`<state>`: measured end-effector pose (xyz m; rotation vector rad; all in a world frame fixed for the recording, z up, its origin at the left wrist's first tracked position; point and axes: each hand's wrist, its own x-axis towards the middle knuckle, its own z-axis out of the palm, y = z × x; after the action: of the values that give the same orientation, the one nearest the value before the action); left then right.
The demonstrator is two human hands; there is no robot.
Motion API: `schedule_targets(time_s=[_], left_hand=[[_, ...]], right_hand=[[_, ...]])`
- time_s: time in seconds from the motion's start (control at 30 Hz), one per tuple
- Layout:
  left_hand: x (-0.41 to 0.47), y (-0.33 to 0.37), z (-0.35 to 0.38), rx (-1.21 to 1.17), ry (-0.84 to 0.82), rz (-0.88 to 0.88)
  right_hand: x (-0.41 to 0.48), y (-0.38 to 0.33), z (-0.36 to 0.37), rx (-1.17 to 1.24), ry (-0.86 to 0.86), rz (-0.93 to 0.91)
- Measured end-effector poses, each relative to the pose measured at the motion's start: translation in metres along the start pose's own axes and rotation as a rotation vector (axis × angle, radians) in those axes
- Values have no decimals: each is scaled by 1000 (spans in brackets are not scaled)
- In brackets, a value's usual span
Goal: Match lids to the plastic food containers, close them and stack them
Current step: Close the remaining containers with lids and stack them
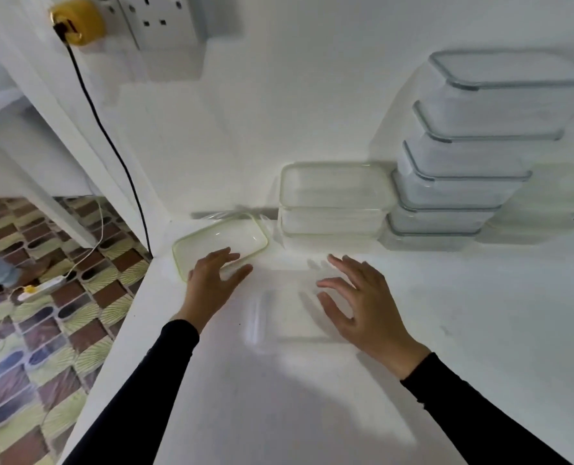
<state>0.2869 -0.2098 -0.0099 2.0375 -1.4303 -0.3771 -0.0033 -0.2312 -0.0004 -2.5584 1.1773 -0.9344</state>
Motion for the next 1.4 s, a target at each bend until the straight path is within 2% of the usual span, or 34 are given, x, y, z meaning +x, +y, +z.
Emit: schedule_targets(time_s=[0.1,0.2,0.3,0.4,0.5,0.63,0.87,1.0,1.07,1.13,1.23,1.3,1.4], left_hand=[[-18,-20,4,188,-102,36],[-32,-21,11,259,33,93],[-42,-13,14,297,133,169],[-54,0,8,248,268,295],[-63,21,-8,149,406,328],[-85,73,-16,35,462,369],[-115,202,21,-244,337,420],[-123,273,44,-422,252,388],[-124,297,55,-448,211,413],[-123,315,67,-453,165,461],[-112,331,82,-369,101,596],[-99,338,95,-348,-16,596],[-73,344,119,-239,-233,419]], right_hand=[[-21,-17,2,39,-84,-177],[-39,-20,8,-45,-157,-239],[-46,-9,8,-123,-123,-257],[-49,7,-5,-119,-80,-280],[-60,25,-23,-92,-92,-281],[-84,56,-59,-119,-87,-250],[-136,119,-124,-168,-157,-129],[-158,155,-170,-161,-205,-37],[-159,164,-194,44,-180,148],[-154,168,-220,396,-71,388],[-136,169,-248,793,72,574],[-129,170,-255,892,64,630],[-134,173,-247,732,14,701]])
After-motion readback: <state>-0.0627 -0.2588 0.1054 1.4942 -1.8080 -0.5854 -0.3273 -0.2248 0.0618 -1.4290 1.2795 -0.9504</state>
